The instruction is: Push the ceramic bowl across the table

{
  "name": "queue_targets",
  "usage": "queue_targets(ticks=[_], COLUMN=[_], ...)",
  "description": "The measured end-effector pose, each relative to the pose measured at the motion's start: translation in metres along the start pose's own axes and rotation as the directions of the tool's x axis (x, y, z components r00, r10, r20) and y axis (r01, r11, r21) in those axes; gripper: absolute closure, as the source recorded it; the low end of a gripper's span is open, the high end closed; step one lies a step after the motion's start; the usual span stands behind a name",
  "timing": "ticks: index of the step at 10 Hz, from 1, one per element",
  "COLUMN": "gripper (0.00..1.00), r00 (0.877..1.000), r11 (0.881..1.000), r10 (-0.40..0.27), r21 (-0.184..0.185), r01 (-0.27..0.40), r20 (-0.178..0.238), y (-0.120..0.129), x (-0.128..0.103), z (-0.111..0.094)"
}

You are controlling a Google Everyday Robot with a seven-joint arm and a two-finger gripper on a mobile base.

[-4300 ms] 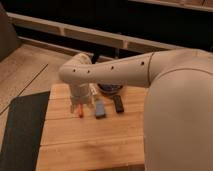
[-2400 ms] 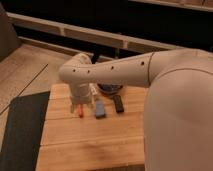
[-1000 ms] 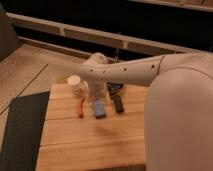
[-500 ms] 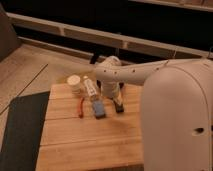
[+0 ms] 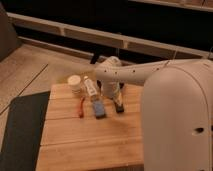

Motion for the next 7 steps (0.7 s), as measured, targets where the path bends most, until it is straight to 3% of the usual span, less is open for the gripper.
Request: queue_targets(ticks=[2,4,7], gripper=[0.35,0.35,0.35], r00=[0.999,1.0,0.995], r11=[0.999,0.999,0.994], r10=[0.032,0.017,-0.095], r21=[0.023,0.04,0.063], r01=[-0.031,-0.017,0.094], r20=[-0.01,0.001,0.017], y=[-0.013,-0.014,-0.001], x=[-0.014,-0.035,-0.061], z=[0.02,0.037,0.059])
